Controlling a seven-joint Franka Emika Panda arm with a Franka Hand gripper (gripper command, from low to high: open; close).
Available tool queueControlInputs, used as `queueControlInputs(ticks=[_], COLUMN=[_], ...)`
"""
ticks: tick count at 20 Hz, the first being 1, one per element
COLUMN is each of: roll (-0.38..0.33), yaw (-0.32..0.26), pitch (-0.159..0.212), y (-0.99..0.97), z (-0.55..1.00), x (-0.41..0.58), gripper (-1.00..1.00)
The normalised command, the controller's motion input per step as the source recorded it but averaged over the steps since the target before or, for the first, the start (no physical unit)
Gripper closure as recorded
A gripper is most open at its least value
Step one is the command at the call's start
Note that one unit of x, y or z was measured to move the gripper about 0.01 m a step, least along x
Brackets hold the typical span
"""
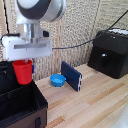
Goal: Please find the red cup among the items before you. Carefully move your gripper towards it and gently hold it. Locate the front section of the organizer in front of you. Transfer the red cup above the front section and let go, placing it within that section.
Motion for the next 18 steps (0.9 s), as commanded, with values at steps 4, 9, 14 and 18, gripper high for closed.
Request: queueControlInputs(ticks=[4, 9, 14, 18], roll=[-0.060, -0.116, -0.116, 0.015], yaw=[0.104, 0.118, 0.104, 0.052], pitch=[-0.003, -0.099, -0.176, -0.031], y=[0.59, 0.40, 0.24, 0.04], z=[-0.30, -0.39, -0.10, 0.28], x=[0.063, 0.128, 0.133, 0.096], gripper=[1.00, 1.00, -1.00, -1.00])
